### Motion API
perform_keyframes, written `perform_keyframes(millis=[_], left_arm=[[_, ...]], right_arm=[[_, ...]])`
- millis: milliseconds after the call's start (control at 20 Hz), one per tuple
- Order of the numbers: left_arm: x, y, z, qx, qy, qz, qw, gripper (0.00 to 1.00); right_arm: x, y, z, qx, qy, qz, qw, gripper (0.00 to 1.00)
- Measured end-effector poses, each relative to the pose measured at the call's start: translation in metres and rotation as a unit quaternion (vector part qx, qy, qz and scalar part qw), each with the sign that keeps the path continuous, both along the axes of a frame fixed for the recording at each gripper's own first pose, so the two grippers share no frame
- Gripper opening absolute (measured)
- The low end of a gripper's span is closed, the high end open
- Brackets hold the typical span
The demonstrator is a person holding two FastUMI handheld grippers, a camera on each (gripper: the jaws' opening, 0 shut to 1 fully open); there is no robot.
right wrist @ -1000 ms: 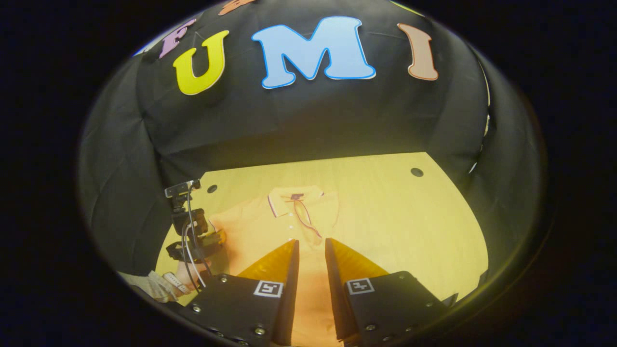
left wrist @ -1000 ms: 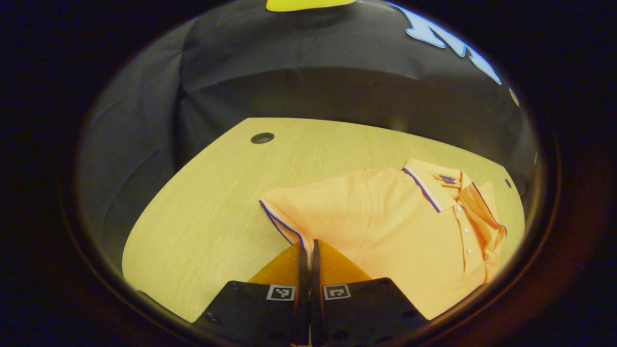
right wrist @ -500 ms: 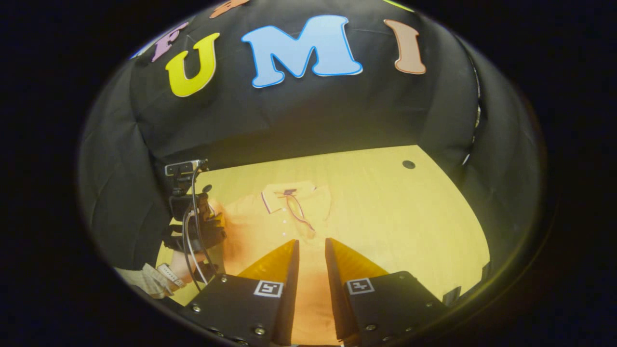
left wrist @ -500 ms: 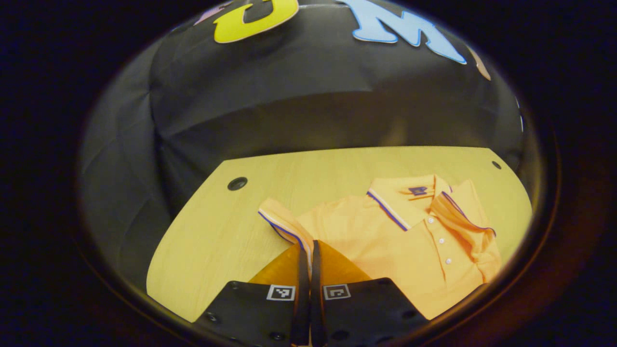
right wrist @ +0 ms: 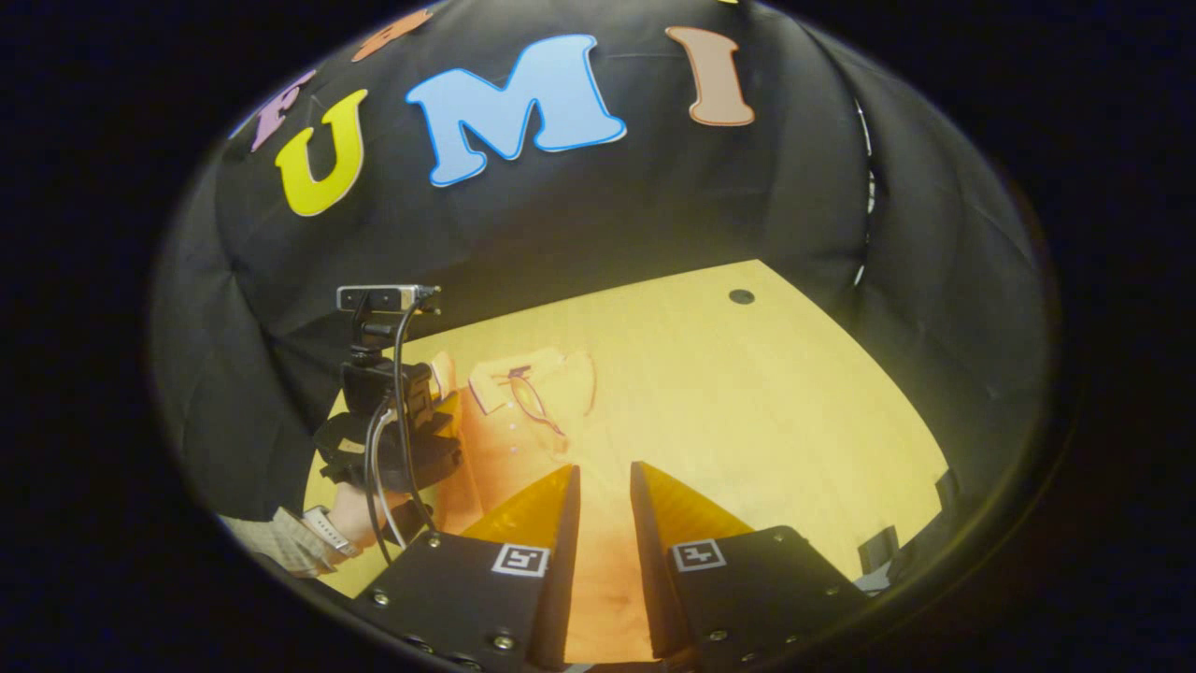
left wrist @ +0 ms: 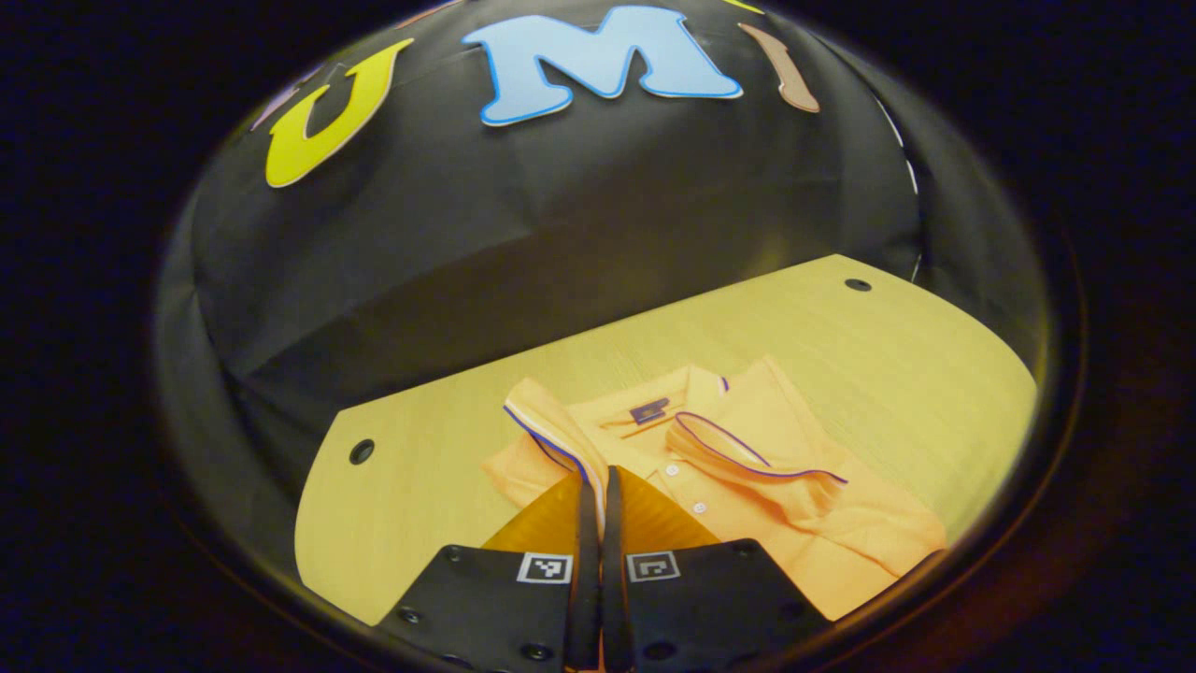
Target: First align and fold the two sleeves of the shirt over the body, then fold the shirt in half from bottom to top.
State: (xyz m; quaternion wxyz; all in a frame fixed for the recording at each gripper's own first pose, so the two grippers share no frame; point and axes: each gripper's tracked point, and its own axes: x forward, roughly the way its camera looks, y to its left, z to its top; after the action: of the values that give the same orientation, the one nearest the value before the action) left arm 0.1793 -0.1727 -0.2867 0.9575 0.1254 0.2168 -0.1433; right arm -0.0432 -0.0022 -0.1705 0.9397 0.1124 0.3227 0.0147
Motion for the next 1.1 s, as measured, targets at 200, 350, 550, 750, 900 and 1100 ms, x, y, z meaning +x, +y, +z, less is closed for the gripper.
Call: perform_keyframes(millis=[200, 350, 550, 750, 900, 1100], left_arm=[[-0.005, -0.023, -0.026, 0.002, 0.033, -0.005, 0.999, 0.07], [-0.008, -0.026, -0.035, -0.010, 0.054, 0.002, 0.998, 0.14], [-0.015, -0.030, -0.030, -0.036, 0.064, -0.007, 0.997, 0.30], [-0.034, -0.021, -0.019, -0.061, 0.074, -0.002, 0.995, 0.70], [-0.055, 0.003, -0.014, -0.067, 0.088, 0.011, 0.994, 0.99], [-0.101, 0.042, -0.018, -0.064, 0.122, 0.029, 0.990, 0.93]], right_arm=[[-0.006, -0.018, -0.010, 0.008, 0.007, -0.025, 1.000, 0.33], [-0.010, -0.026, -0.015, 0.015, 0.012, -0.037, 0.999, 0.33], [-0.011, -0.028, -0.024, 0.014, 0.021, -0.033, 0.999, 0.34], [-0.007, -0.021, -0.028, 0.013, 0.024, -0.018, 0.999, 0.33], [-0.005, -0.014, -0.035, 0.012, 0.032, -0.002, 0.999, 0.34], [-0.009, -0.002, -0.052, 0.018, 0.059, 0.026, 0.998, 0.38]])
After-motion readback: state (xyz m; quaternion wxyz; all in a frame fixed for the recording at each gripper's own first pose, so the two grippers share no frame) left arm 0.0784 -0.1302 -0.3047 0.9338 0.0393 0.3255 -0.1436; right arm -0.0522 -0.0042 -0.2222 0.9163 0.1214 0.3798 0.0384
